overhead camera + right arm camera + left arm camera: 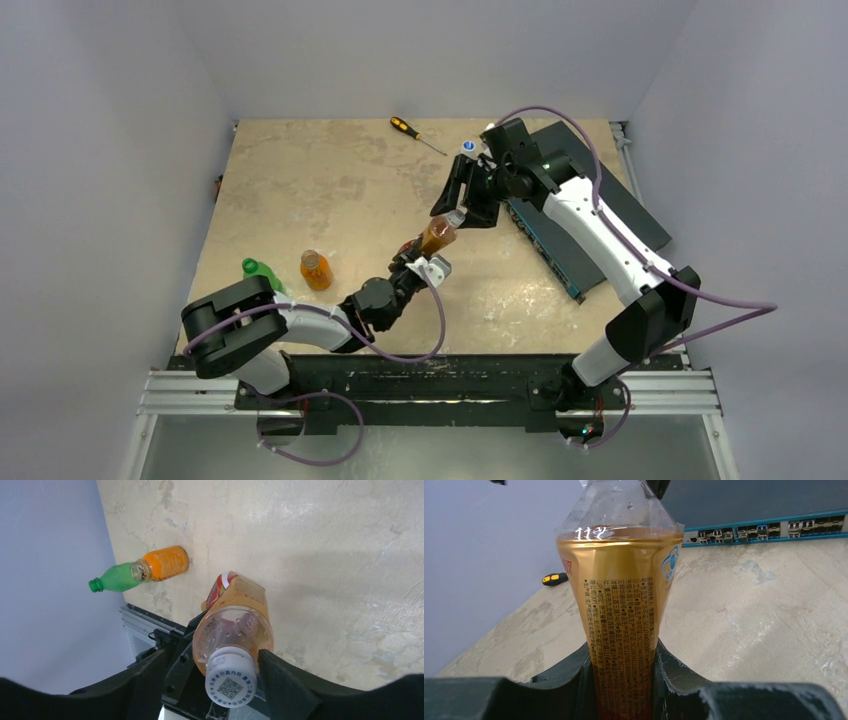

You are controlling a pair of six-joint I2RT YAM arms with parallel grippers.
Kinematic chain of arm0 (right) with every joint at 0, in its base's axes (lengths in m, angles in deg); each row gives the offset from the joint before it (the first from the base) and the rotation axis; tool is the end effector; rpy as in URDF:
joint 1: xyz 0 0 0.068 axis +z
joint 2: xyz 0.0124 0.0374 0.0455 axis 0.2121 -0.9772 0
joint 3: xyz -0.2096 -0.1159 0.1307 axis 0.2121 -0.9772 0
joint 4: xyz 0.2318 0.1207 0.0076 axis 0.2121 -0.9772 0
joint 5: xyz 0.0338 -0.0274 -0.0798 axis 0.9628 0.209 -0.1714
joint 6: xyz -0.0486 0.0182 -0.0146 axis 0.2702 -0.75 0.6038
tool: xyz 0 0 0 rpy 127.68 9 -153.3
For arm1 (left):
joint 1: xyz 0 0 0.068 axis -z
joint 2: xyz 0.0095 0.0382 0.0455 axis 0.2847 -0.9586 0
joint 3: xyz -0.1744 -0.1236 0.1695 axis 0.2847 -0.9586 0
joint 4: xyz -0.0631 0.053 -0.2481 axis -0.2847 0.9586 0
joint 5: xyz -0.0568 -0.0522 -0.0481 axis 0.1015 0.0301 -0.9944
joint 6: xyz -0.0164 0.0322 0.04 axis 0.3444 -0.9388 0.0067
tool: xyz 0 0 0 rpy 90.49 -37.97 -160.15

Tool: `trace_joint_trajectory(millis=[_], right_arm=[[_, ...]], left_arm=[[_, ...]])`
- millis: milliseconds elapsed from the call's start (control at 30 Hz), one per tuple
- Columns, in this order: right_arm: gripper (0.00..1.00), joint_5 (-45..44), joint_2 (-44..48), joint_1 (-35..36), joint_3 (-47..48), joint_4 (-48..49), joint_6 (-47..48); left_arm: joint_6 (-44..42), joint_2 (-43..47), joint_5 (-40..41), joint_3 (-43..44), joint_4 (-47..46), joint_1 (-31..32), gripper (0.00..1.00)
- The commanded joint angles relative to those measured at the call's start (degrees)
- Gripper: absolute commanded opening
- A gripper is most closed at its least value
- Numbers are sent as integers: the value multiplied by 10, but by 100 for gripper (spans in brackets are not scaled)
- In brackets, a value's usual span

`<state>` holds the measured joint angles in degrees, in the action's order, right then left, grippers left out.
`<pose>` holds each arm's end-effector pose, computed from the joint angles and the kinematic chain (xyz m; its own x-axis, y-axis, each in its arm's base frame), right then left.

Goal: Screw on the bottle caps
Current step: Screw the bottle cap onto the plastic bottle.

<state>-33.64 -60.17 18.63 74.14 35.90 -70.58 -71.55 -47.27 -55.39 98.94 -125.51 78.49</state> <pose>0.2787 0.1797 0.3633 -0.9327 0.2482 -0.2617 0.0268 0.7713 0.6359 0.1469 -0.2368 0.1936 0.2464 0.3248 -0.9131 0.4529 0.7943 0.4048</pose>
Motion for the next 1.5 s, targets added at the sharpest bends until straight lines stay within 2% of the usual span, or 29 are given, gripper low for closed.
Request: trace_joint_trajectory(millis=[0,100,233,467,533,700,800,1033,1133,1467], right_arm=[[74,-20,20,8,42,-7,-10],[86,-32,41,8,35,-4,1],[99,-59,82,7,1,14,37],[99,-55,162,7,-36,26,227],[99,-21,188,8,-49,35,285],[90,70,224,13,-70,31,392],[84,82,247,35,-89,30,413],[78,124,258,78,-116,32,433],[72,106,245,93,-112,30,436],[63,129,219,105,-105,36,442]], left_arm=[[38,0,-50,6,-59,7,0],[64,4,-73,-1,-55,0,0],[129,30,-171,-7,-11,-31,0],[247,97,-358,-41,32,-98,0],[272,116,-417,-45,52,-108,0],[318,169,-508,-73,85,-112,0],[350,205,-547,-99,89,-112,0],[396,277,-575,-143,95,-112,0],[403,286,-576,-150,90,-112,0],[410,284,-586,-154,75,-112,0]])
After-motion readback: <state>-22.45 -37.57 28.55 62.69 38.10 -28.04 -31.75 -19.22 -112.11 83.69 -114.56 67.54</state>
